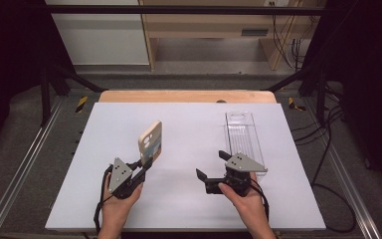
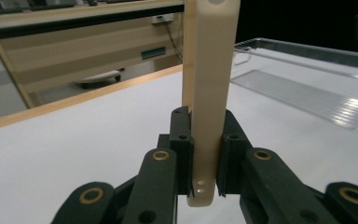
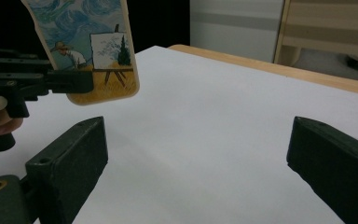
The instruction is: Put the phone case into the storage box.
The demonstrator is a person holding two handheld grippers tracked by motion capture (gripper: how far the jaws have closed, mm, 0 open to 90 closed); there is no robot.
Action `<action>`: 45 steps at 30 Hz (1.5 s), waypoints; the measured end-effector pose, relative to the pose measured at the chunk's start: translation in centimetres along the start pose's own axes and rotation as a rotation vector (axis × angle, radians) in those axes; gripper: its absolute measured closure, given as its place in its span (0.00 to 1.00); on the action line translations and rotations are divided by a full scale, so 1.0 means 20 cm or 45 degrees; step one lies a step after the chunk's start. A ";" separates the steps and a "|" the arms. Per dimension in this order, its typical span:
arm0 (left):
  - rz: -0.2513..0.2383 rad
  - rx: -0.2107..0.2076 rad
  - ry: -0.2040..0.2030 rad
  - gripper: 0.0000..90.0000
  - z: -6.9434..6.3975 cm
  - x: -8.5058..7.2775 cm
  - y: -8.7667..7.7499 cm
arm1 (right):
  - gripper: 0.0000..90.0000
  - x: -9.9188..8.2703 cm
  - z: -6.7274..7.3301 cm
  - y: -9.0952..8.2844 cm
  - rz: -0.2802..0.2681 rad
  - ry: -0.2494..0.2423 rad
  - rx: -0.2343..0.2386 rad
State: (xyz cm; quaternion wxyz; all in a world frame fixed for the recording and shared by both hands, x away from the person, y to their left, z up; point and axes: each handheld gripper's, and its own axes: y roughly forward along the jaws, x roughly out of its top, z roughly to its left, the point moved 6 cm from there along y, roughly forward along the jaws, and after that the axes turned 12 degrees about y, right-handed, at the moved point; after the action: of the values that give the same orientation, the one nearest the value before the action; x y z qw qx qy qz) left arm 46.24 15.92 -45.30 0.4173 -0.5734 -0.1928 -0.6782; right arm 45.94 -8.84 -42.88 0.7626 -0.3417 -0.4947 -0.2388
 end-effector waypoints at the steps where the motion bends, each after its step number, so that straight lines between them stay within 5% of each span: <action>1: -0.002 -0.018 -0.015 0.88 -0.01 0.00 0.00 | 0.06 0.00 0.00 0.00 -0.006 -0.005 -0.004; 12: -0.020 -0.139 -0.095 0.89 -0.11 0.02 0.04 | 0.05 0.00 0.03 0.02 -0.021 -0.016 -0.037; 23: -0.027 -0.172 -0.161 0.89 -0.11 0.00 0.05 | 0.04 0.11 0.09 0.04 -0.048 -0.011 -0.040; 27: -0.025 -0.176 -0.181 0.89 -0.11 -0.01 0.05 | 0.05 0.17 0.14 0.08 -0.124 0.027 -0.024; 35: -0.018 -0.200 -0.244 0.89 -0.09 -0.03 0.05 | 0.03 0.14 0.31 0.21 -0.056 -0.066 0.021; 45: -0.015 -0.242 -0.261 0.89 -0.11 -0.03 0.05 | 0.04 0.18 0.33 0.27 -0.039 -0.077 0.041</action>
State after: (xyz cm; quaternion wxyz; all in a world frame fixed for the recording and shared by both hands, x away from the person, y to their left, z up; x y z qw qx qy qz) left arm 45.77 13.94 -46.77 0.3351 -0.6755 -0.1726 -0.6337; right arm 47.23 -0.42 -39.32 0.7489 -0.3288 -0.5265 -0.2321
